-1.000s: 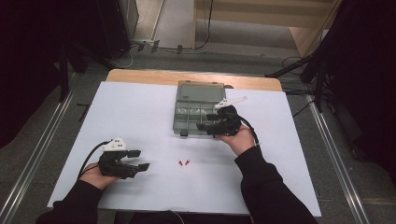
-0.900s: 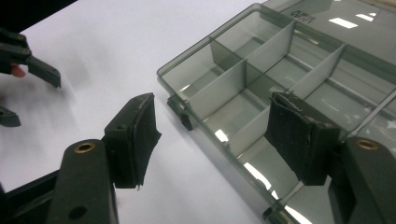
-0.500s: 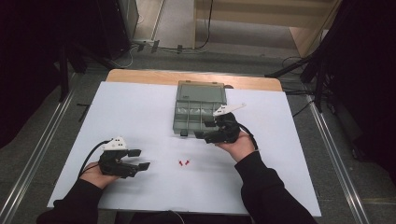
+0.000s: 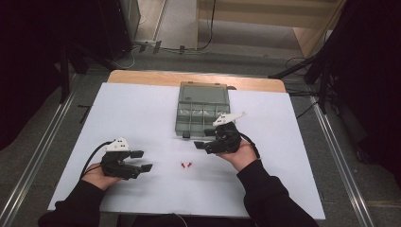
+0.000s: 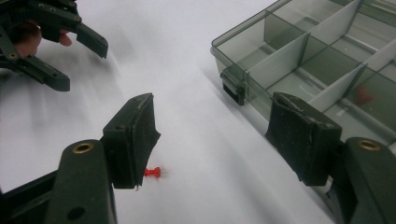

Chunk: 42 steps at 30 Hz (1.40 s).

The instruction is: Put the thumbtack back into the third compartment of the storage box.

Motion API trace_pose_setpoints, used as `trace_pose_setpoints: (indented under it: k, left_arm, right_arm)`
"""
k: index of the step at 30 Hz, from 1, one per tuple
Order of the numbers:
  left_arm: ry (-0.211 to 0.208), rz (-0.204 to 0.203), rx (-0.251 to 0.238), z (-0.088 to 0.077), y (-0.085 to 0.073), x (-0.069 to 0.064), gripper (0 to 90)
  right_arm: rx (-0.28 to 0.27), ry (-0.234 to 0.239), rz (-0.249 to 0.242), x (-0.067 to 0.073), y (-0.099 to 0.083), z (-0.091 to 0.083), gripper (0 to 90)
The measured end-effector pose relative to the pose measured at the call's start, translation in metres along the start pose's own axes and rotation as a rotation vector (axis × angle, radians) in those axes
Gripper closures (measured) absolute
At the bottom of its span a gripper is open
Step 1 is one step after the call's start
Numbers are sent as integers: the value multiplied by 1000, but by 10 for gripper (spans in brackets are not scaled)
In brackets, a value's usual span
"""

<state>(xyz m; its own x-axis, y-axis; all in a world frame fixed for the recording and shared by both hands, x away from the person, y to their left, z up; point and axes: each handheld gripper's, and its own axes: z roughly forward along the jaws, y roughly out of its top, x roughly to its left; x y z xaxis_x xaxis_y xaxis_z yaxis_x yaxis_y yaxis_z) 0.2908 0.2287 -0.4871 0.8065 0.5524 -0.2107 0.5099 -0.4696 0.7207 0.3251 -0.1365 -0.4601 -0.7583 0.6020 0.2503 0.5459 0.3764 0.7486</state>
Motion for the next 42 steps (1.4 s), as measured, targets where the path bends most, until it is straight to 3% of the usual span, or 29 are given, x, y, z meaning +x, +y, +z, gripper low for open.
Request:
trace_pose_setpoints:
  k: [21,33,40,42]
  left_arm:
    - [-9,11,-4,2,4,3,307]
    - [-9,18,5,4,6,3,307]
    - [-5,21,20,3,8,3,307]
    - [-12,17,1,4,7,3,307]
  right_arm:
    - [33,16,-9,17,-15,12,342]
    - [18,20,-23,26,-18,17,358]
    - [47,32,-26,32,-21,23,362]
    - [51,33,-32,33,-21,25,364]
